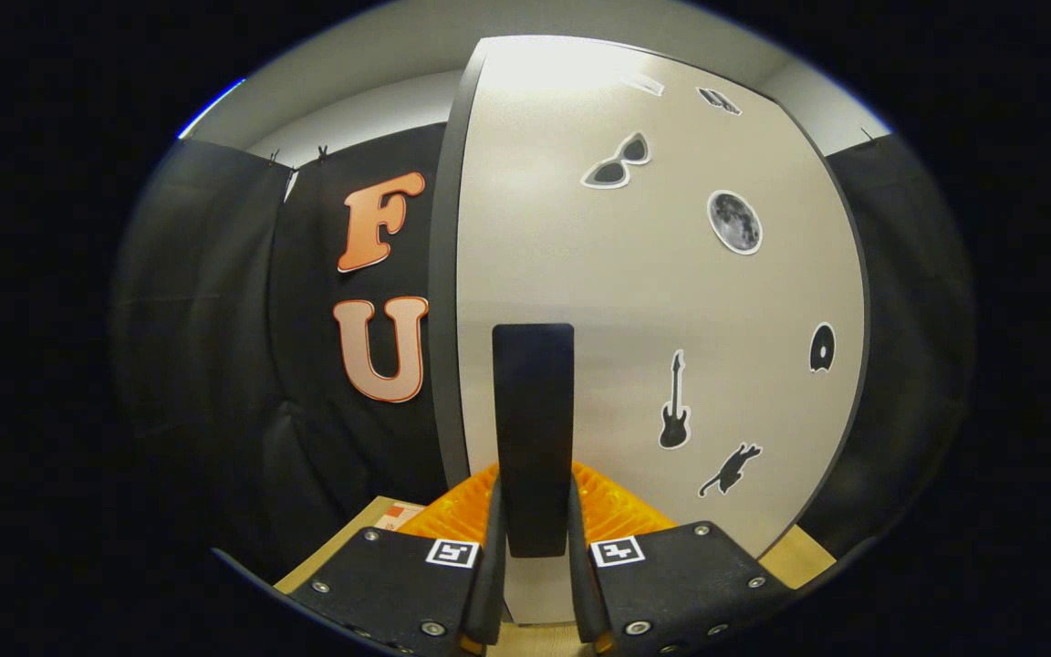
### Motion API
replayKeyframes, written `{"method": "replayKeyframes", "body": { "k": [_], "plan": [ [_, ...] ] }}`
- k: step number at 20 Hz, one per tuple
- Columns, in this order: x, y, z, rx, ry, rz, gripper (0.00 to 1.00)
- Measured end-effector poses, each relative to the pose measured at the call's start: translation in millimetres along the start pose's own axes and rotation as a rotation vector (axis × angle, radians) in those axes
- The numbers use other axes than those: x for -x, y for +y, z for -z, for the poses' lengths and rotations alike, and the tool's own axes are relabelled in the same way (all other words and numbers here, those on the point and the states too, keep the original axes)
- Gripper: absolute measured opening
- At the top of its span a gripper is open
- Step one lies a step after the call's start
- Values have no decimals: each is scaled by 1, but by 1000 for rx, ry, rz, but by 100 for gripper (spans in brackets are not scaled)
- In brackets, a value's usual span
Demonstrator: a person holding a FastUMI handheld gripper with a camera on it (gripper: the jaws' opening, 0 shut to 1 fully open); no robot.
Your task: Open the shoe cabinet door, grab the shoes and put them into the shoe cabinet, then close the shoe cabinet door.
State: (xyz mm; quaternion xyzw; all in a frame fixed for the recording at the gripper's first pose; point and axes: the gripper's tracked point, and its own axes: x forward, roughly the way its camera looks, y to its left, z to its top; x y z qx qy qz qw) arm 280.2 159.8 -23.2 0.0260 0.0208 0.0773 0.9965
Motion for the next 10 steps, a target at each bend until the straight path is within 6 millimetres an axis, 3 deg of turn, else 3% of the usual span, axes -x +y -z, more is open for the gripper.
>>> {"method": "replayKeyframes", "body": {
  "k": [6, 7, 10],
  "plan": [
    [26, -8, 2, -35, 5, -1, 28],
    [36, -10, 2, -42, -2, 2, 23],
    [62, -23, 4, -42, 4, 23, 23]
  ]
}}
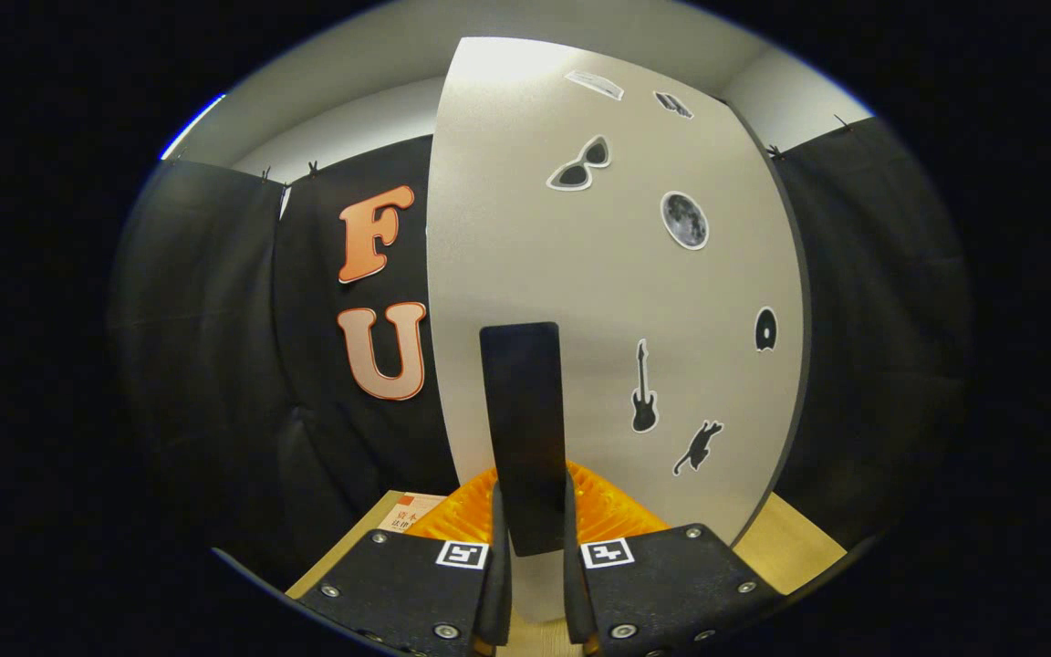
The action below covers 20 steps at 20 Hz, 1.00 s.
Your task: Open the shoe cabinet door, grab the shoes and put them into the shoe cabinet, then close the shoe cabinet door.
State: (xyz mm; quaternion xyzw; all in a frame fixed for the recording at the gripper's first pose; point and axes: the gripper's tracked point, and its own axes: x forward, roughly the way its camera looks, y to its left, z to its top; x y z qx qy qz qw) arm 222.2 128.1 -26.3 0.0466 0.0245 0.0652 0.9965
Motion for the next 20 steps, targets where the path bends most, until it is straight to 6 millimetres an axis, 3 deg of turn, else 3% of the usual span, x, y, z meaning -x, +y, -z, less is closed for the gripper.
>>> {"method": "replayKeyframes", "body": {
  "k": [12, 16, 20],
  "plan": [
    [72, -66, 6, -20, 17, 121, 22],
    [88, -94, 6, -20, 19, 164, 17],
    [94, -103, 8, -33, 23, 205, 17]
  ]
}}
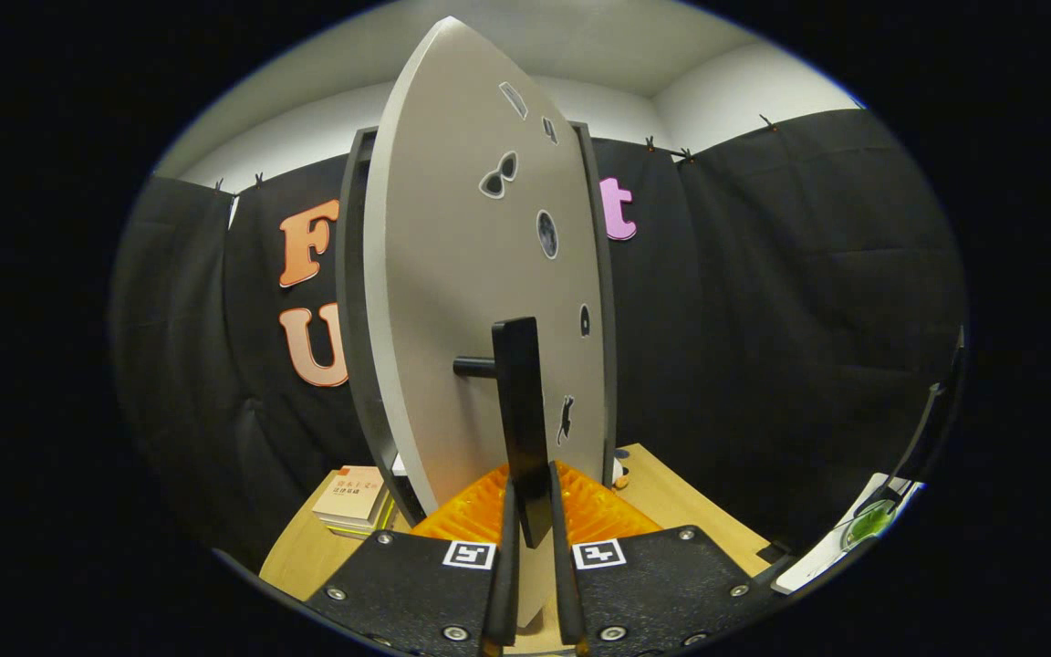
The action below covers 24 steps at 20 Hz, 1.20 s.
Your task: Open the shoe cabinet door, grab the shoes and put them into the shoe cabinet, then close the shoe cabinet door.
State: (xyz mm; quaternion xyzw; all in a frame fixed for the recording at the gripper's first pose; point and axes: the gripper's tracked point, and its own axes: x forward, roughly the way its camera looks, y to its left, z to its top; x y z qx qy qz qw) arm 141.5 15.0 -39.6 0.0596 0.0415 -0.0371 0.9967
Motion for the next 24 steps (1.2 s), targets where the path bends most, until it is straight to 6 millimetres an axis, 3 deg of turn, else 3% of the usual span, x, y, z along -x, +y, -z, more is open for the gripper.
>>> {"method": "replayKeyframes", "body": {
  "k": [2, 6, 13, 15, 24],
  "plan": [
    [7, -20, 0, -12, 2, 10, 17],
    [13, -78, 7, -5, 9, 47, 17],
    [10, -133, 6, -38, 5, 126, 17],
    [13, -136, 4, -65, 5, 113, 14],
    [7, -148, 5, -40, -1, 71, 17]
  ]
}}
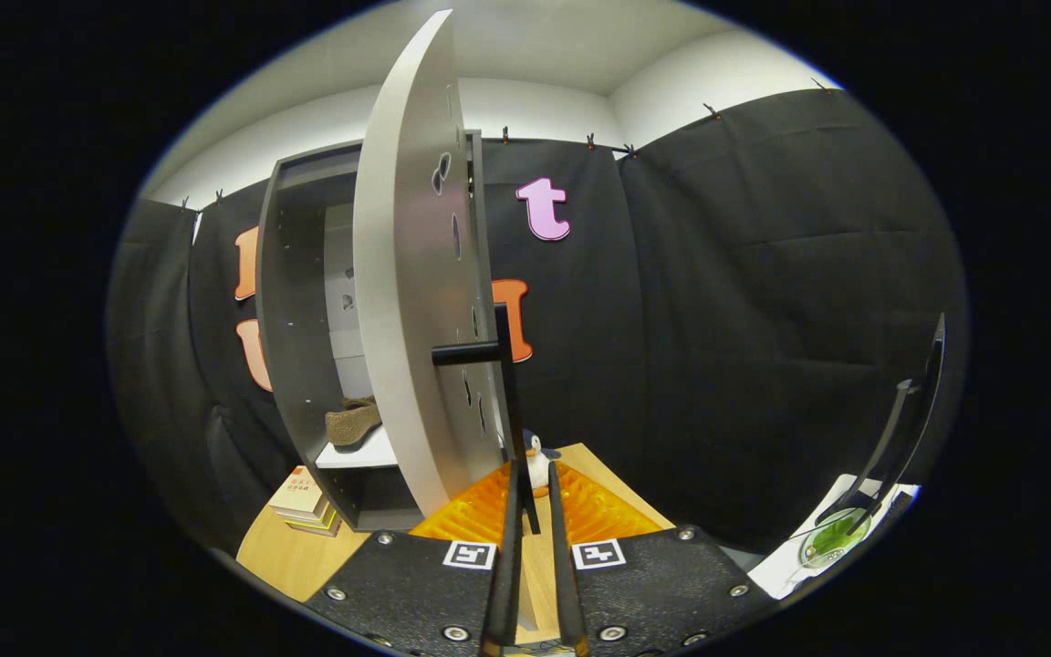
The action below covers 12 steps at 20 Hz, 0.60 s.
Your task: Open the shoe cabinet door, grab the shoes and put them into the shoe cabinet, then close the shoe cabinet door.
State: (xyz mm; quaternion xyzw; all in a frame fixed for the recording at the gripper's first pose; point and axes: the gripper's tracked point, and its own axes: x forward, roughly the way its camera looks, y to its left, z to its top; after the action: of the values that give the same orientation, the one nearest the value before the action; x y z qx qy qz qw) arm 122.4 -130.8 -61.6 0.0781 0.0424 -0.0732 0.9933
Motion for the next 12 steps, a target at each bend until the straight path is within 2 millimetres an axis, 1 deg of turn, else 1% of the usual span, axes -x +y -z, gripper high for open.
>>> {"method": "replayKeyframes", "body": {
  "k": [2, 3, 8, 12],
  "plan": [
    [0, -2, 1, 11, 4, -8, 17],
    [1, -1, 1, 19, 3, -12, 17],
    [10, -8, -4, 56, 1, 9, 17],
    [17, -23, -3, 56, 4, 50, 13]
  ]
}}
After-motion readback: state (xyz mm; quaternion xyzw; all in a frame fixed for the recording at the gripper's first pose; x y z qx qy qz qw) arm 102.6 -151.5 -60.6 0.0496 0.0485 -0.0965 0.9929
